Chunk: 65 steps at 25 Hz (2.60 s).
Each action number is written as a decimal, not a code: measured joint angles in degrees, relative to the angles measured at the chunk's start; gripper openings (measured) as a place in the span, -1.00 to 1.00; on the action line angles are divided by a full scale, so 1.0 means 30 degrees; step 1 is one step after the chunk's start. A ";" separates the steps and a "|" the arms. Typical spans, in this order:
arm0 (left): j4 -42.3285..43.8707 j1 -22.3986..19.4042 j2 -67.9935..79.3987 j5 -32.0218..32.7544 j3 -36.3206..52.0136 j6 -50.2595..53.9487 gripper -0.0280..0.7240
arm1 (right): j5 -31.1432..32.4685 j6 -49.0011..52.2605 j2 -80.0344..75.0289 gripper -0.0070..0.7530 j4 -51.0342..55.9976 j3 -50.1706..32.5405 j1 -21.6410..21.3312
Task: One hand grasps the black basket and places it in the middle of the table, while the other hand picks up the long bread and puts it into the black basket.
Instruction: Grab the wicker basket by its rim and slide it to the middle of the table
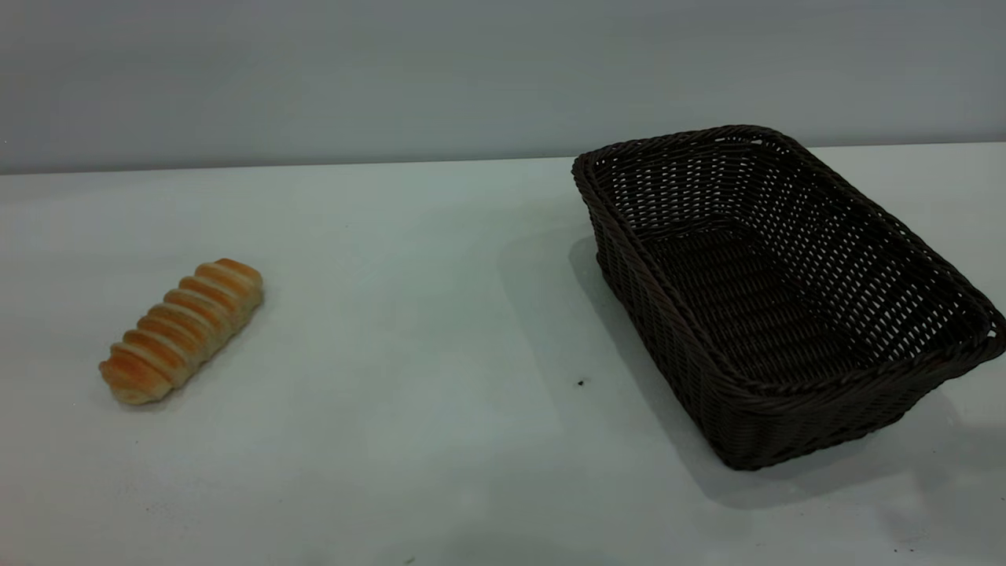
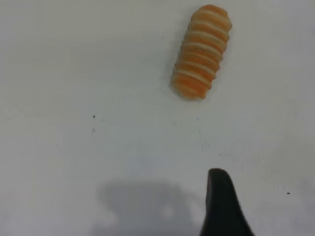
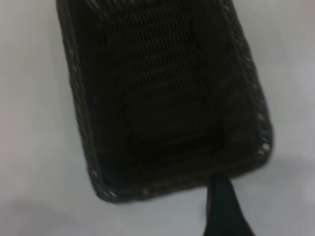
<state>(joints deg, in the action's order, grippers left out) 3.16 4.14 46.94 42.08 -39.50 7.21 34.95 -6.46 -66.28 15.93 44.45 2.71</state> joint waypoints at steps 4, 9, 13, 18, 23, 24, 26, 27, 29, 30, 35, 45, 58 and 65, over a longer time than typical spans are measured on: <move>0.0000 0.0000 0.0000 0.0016 0.0000 0.0408 0.35 | -0.0776 0.0544 -0.1712 0.24 0.1006 0.0080 0.0000; 0.0000 0.0000 0.0000 0.0188 0.0000 0.0506 0.35 | -0.1112 0.1552 -0.4659 0.24 0.1516 0.0085 0.0000; 0.0000 0.0000 0.0000 0.0578 0.0000 0.0506 0.35 | -0.1406 0.1999 -0.6673 0.24 0.2481 0.0101 0.0000; 0.0000 0.0000 0.0000 0.0703 0.0000 0.0506 0.35 | -0.1402 0.3182 -0.7757 0.24 0.2973 0.0101 0.0000; 0.0000 0.0000 0.0000 0.0703 0.0000 0.0506 0.35 | -0.1382 0.6253 -0.7763 0.24 0.3014 0.0101 0.0000; 0.0000 0.0000 0.0000 0.0703 0.0000 0.0506 0.35 | -0.1382 0.6862 -0.7763 0.24 0.3014 0.0101 0.0000; 0.0000 0.0000 0.0000 0.0703 0.0000 0.0506 0.35 | -0.1459 0.8147 -0.7827 0.24 0.2996 0.0101 0.0000; 0.0000 0.0000 0.0000 0.0703 0.0000 0.0506 0.35 | -0.1517 0.8665 -0.7943 0.24 0.2996 0.0101 0.0000; 0.0000 0.0000 0.0000 0.0703 0.0000 0.0506 0.35 | -0.1540 0.9548 -0.8389 0.24 0.2996 0.0101 0.0000; 0.0000 0.0000 0.0000 0.0703 0.0000 0.0506 0.35 | -0.1540 1.0058 -0.8668 0.24 0.2996 0.0101 0.0000; 0.0000 0.0000 0.0000 0.0703 0.0000 0.0506 0.35 | -0.1584 1.1878 -1.0601 0.24 0.2996 0.0101 0.0000; 0.0000 0.0000 0.0000 0.0703 0.0000 0.0506 0.35 | -0.2931 1.2146 -1.1751 0.24 0.3581 0.0150 0.0000; 0.0000 0.0000 0.0000 0.0703 0.0000 0.0506 0.35 | -0.5178 1.2099 -1.4479 0.15 0.5288 0.0278 0.0000; 0.0000 0.0000 0.0000 0.0703 0.0000 0.0506 0.35 | -0.6606 1.1872 -1.5975 -0.18 0.5913 0.0391 0.0000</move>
<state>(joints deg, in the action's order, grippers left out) 3.16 4.14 46.94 44.19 -39.50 8.73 15.13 29.15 -114.21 33.67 45.62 2.71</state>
